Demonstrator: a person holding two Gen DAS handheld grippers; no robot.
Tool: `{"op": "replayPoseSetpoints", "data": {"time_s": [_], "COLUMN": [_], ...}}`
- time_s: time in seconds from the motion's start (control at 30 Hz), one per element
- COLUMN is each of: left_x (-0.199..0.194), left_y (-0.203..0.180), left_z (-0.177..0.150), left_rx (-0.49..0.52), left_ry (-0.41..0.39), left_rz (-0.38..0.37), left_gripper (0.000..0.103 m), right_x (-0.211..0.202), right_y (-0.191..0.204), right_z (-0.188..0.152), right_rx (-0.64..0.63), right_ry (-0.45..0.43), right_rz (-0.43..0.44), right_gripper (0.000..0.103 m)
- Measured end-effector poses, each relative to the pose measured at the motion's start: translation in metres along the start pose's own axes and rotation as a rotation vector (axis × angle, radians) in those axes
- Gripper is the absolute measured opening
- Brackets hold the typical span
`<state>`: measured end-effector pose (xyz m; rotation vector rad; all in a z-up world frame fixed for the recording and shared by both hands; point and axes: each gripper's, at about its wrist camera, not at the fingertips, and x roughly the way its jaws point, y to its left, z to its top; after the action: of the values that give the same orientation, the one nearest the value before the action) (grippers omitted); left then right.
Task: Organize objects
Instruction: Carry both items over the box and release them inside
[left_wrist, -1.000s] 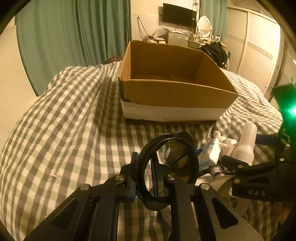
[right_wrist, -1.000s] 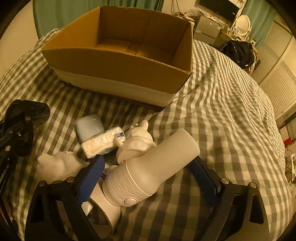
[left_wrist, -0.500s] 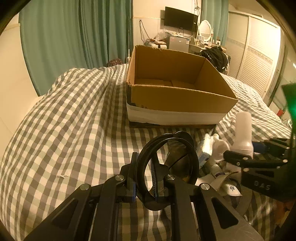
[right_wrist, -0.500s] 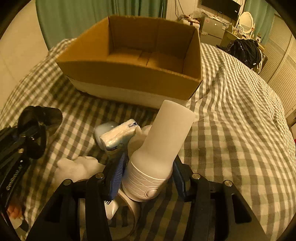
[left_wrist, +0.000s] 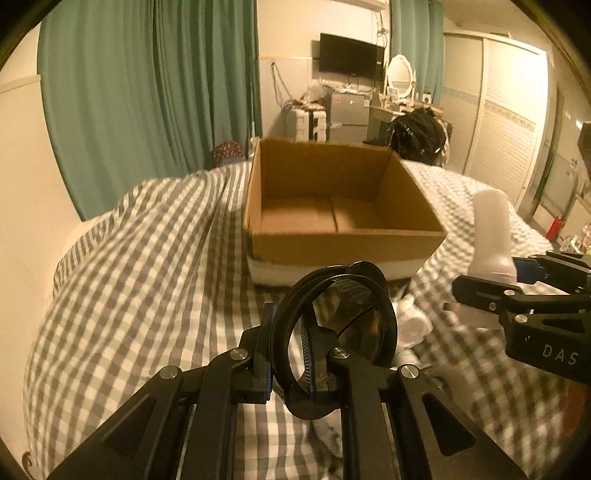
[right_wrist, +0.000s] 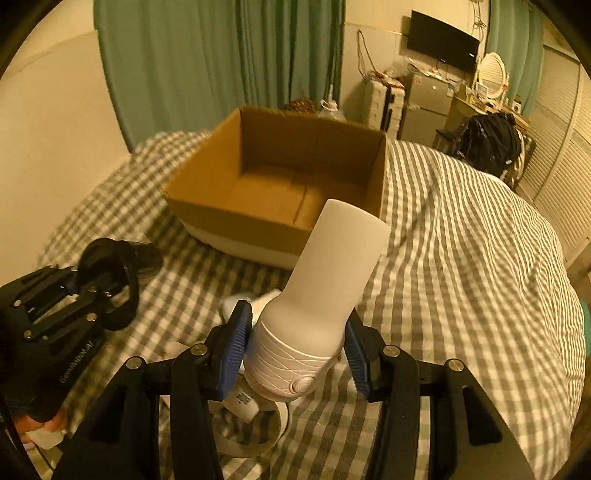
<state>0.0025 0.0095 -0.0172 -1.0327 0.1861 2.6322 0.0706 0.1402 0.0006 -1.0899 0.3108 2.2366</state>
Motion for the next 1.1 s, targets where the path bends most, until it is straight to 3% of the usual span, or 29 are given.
{"op": "replayPoseSetpoints", "data": {"time_s": [0.37, 0.53, 0.7, 0.87, 1.1], "left_x": [-0.002, 0.020, 0.066, 0.121, 0.169], "left_y": [0.000, -0.004, -0.008, -0.010, -0.012], "left_z": [0.086, 0.129, 0.158, 0.163, 0.147], "left_rx": [0.025, 0.060, 0.112, 0.154, 0.174], "left_ry": [-0.095, -0.103, -0.071, 0.007, 0.106], "left_rz": [-0.028, -0.025, 0.011, -0.009, -0.063], "left_gripper": [0.013, 0.013, 0.013, 0.013, 0.013], "right_x": [-0.034, -0.018, 0.015, 0.063, 0.125], "right_y": [-0.007, -0.014, -0.021, -0.038, -0.059], "right_z": [0.073, 0.112, 0.145, 0.164, 0.158], "right_rx": [-0.071, -0.099, -0.123, -0.110, -0.090], "right_ry": [-0.116, -0.119, -0.087, -0.018, 0.081], "right_rz": [0.074, 0.059, 0.052, 0.072, 0.065], "right_gripper": [0.049, 0.049, 0.048, 0.049, 0.049]}}
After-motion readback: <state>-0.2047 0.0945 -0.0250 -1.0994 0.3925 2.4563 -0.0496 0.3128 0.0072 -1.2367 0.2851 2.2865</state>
